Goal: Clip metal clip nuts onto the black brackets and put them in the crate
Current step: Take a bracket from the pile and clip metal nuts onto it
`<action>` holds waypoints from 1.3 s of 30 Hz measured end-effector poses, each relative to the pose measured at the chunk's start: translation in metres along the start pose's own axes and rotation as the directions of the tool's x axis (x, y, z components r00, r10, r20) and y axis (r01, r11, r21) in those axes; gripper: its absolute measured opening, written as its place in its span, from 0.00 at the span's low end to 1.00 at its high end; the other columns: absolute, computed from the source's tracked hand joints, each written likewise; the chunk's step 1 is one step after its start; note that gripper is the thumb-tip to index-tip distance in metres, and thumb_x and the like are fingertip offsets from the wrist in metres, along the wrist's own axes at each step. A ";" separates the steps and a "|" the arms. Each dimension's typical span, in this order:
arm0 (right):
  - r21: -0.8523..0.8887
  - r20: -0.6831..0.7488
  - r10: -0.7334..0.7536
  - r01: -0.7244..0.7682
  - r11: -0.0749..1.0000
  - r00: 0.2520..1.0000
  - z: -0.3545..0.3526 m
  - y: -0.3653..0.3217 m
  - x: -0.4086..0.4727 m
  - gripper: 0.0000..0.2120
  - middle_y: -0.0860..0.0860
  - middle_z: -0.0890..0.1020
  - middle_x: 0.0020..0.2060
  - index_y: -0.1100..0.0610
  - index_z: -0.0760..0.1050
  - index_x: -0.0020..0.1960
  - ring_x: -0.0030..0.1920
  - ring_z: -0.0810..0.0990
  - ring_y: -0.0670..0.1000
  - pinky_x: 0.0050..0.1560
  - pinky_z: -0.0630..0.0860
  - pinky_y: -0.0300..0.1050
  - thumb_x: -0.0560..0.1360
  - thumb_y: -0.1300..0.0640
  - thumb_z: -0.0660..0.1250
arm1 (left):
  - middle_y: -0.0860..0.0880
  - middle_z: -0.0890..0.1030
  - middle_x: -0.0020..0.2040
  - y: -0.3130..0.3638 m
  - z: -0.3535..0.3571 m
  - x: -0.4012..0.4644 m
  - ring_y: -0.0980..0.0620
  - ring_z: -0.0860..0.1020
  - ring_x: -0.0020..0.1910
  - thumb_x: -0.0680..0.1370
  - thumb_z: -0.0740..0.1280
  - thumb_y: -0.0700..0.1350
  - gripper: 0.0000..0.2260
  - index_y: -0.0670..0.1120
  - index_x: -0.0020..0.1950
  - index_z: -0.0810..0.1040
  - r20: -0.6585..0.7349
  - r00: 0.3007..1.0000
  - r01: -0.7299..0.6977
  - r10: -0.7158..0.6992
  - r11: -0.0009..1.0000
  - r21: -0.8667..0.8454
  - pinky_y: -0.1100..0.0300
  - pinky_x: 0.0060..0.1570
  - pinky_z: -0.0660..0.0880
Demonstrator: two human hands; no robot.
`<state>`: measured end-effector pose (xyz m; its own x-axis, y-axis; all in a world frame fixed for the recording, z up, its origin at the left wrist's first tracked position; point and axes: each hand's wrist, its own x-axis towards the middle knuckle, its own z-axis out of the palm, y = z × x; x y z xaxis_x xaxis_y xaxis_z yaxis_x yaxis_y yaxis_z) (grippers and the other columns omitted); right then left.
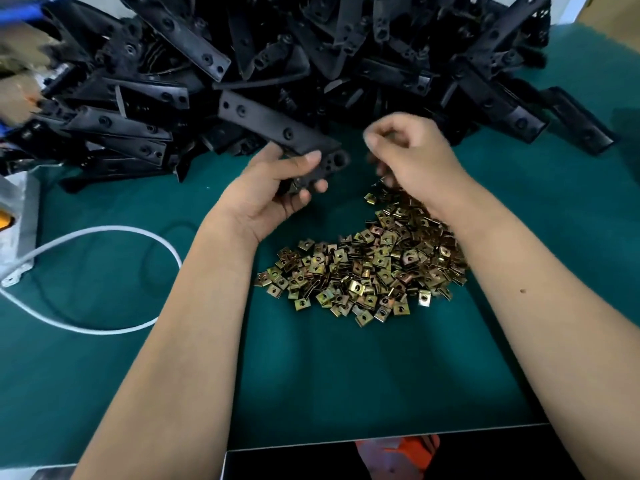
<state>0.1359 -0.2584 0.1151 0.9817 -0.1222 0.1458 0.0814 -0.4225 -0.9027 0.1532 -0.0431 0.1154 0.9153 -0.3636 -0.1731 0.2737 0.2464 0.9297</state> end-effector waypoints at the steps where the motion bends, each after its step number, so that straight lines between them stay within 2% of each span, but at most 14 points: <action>1: -0.182 0.013 -0.038 0.040 0.982 0.999 -0.009 0.007 0.001 0.04 0.43 0.84 0.41 0.49 0.82 0.53 0.37 0.80 0.39 0.43 0.78 0.42 0.81 0.52 0.69 | 0.48 0.85 0.42 0.000 -0.001 0.001 0.50 0.83 0.35 0.78 0.70 0.39 0.06 0.47 0.50 0.74 -0.044 0.999 -0.013 0.009 0.997 -0.072 0.68 0.27 0.74; 3: -0.434 0.131 -0.066 0.117 0.893 0.989 -0.023 0.014 0.000 0.05 0.41 0.84 0.43 0.50 0.84 0.53 0.40 0.79 0.37 0.51 0.78 0.41 0.79 0.51 0.72 | 0.46 0.86 0.41 -0.001 -0.003 0.004 0.46 0.85 0.38 0.80 0.67 0.37 0.06 0.45 0.47 0.72 -0.109 0.994 -0.041 0.015 0.971 -0.236 0.65 0.31 0.78; 5: -0.495 0.231 -0.043 0.156 0.855 0.972 -0.027 0.013 -0.006 0.08 0.40 0.82 0.43 0.50 0.85 0.52 0.40 0.77 0.34 0.46 0.73 0.30 0.76 0.47 0.75 | 0.43 0.86 0.42 -0.003 -0.002 0.007 0.42 0.86 0.44 0.80 0.68 0.36 0.05 0.43 0.47 0.73 -0.146 0.989 -0.084 0.034 0.931 -0.356 0.63 0.36 0.81; 7: -0.523 0.267 -0.056 0.193 0.830 0.962 -0.023 0.012 -0.011 0.11 0.42 0.79 0.44 0.48 0.84 0.52 0.40 0.76 0.36 0.42 0.69 0.33 0.73 0.45 0.78 | 0.42 0.87 0.46 -0.004 0.002 0.008 0.41 0.87 0.48 0.78 0.70 0.37 0.03 0.42 0.49 0.77 -0.155 0.986 -0.118 0.057 0.900 -0.419 0.61 0.39 0.82; 10: -0.502 0.270 -0.097 0.226 0.835 0.958 -0.014 0.012 -0.017 0.07 0.44 0.78 0.45 0.47 0.84 0.49 0.42 0.74 0.40 0.44 0.67 0.41 0.73 0.48 0.78 | 0.43 0.87 0.49 -0.005 0.008 0.009 0.45 0.87 0.49 0.72 0.73 0.40 0.10 0.40 0.51 0.81 -0.153 0.986 -0.124 0.066 0.904 -0.410 0.61 0.42 0.82; 13: -0.482 0.273 -0.116 0.240 0.842 0.955 -0.010 0.013 -0.018 0.03 0.41 0.79 0.43 0.47 0.84 0.46 0.41 0.74 0.38 0.41 0.66 0.36 0.74 0.53 0.77 | 0.43 0.87 0.49 -0.006 0.010 0.010 0.47 0.87 0.47 0.76 0.72 0.39 0.03 0.41 0.48 0.84 -0.165 0.985 -0.113 0.044 0.893 -0.436 0.60 0.43 0.82; 15: -0.483 0.248 -0.134 0.243 0.841 0.959 -0.008 0.015 -0.018 0.02 0.43 0.80 0.44 0.49 0.84 0.47 0.41 0.74 0.39 0.41 0.65 0.32 0.76 0.54 0.76 | 0.42 0.87 0.50 -0.007 0.009 0.010 0.46 0.87 0.49 0.79 0.70 0.38 0.06 0.41 0.45 0.86 -0.163 0.986 -0.098 0.023 0.878 -0.469 0.59 0.45 0.83; 20: -0.491 0.128 -0.193 0.232 0.840 0.973 0.002 0.015 -0.018 0.06 0.48 0.79 0.49 0.55 0.81 0.52 0.50 0.74 0.48 0.50 0.68 0.41 0.80 0.52 0.70 | 0.37 0.85 0.54 -0.010 0.012 0.007 0.44 0.86 0.52 0.70 0.72 0.33 0.08 0.33 0.48 0.85 -0.055 0.998 -0.041 0.012 0.822 -0.567 0.55 0.54 0.83; 22: -0.396 0.056 -0.217 0.221 0.891 0.975 0.003 0.013 -0.019 0.05 0.46 0.82 0.46 0.54 0.79 0.53 0.47 0.79 0.47 0.48 0.73 0.42 0.81 0.52 0.69 | 0.37 0.86 0.51 -0.012 0.016 0.006 0.45 0.86 0.50 0.69 0.71 0.32 0.07 0.33 0.45 0.86 -0.024 1.000 -0.016 0.003 0.822 -0.569 0.55 0.56 0.82; 24: -0.122 0.004 -0.183 0.182 0.976 0.983 0.006 0.008 -0.021 0.04 0.48 0.85 0.40 0.55 0.77 0.51 0.39 0.82 0.46 0.43 0.77 0.40 0.81 0.55 0.70 | 0.39 0.87 0.48 -0.015 0.020 0.005 0.47 0.87 0.47 0.69 0.70 0.32 0.07 0.34 0.44 0.86 -0.023 1.000 -0.009 -0.004 0.828 -0.560 0.58 0.51 0.83; 26: 0.180 -0.025 -0.138 0.140 0.974 0.990 0.013 0.002 -0.025 0.04 0.51 0.86 0.37 0.57 0.77 0.50 0.34 0.81 0.46 0.37 0.77 0.39 0.80 0.59 0.72 | 0.42 0.87 0.44 -0.018 0.023 0.007 0.50 0.87 0.44 0.70 0.71 0.34 0.06 0.37 0.44 0.86 -0.057 0.998 -0.030 -0.001 0.849 -0.528 0.59 0.47 0.83; 28: 0.336 -0.029 -0.096 0.100 0.937 0.995 0.021 -0.002 -0.028 0.04 0.52 0.86 0.36 0.60 0.80 0.50 0.33 0.79 0.47 0.35 0.75 0.37 0.79 0.60 0.73 | 0.46 0.86 0.39 -0.019 0.026 0.007 0.52 0.86 0.42 0.70 0.73 0.36 0.05 0.41 0.45 0.84 -0.097 0.995 -0.050 0.003 0.872 -0.488 0.58 0.46 0.83; 31: 0.350 -0.030 -0.061 0.068 0.934 0.998 0.025 -0.002 -0.029 0.04 0.52 0.86 0.35 0.60 0.83 0.50 0.32 0.78 0.46 0.34 0.75 0.36 0.79 0.59 0.73 | 0.48 0.86 0.39 -0.020 0.026 0.007 0.54 0.85 0.40 0.71 0.74 0.39 0.02 0.43 0.42 0.86 -0.117 0.993 -0.058 0.003 0.884 -0.463 0.61 0.42 0.81; 39: 0.148 -0.075 -0.131 0.141 0.979 0.989 0.026 0.001 -0.029 0.07 0.50 0.86 0.36 0.58 0.81 0.46 0.34 0.80 0.41 0.39 0.76 0.36 0.78 0.54 0.75 | 0.46 0.88 0.42 -0.019 0.029 0.003 0.53 0.86 0.42 0.79 0.70 0.38 0.12 0.43 0.36 0.88 -0.113 0.994 -0.061 0.008 0.880 -0.471 0.62 0.43 0.81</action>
<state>0.1122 -0.2320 0.0997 0.9469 -0.1326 0.2928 0.2437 -0.2976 -0.9230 0.1427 -0.0749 0.1070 0.9450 -0.2580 -0.2010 0.3245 0.6617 0.6759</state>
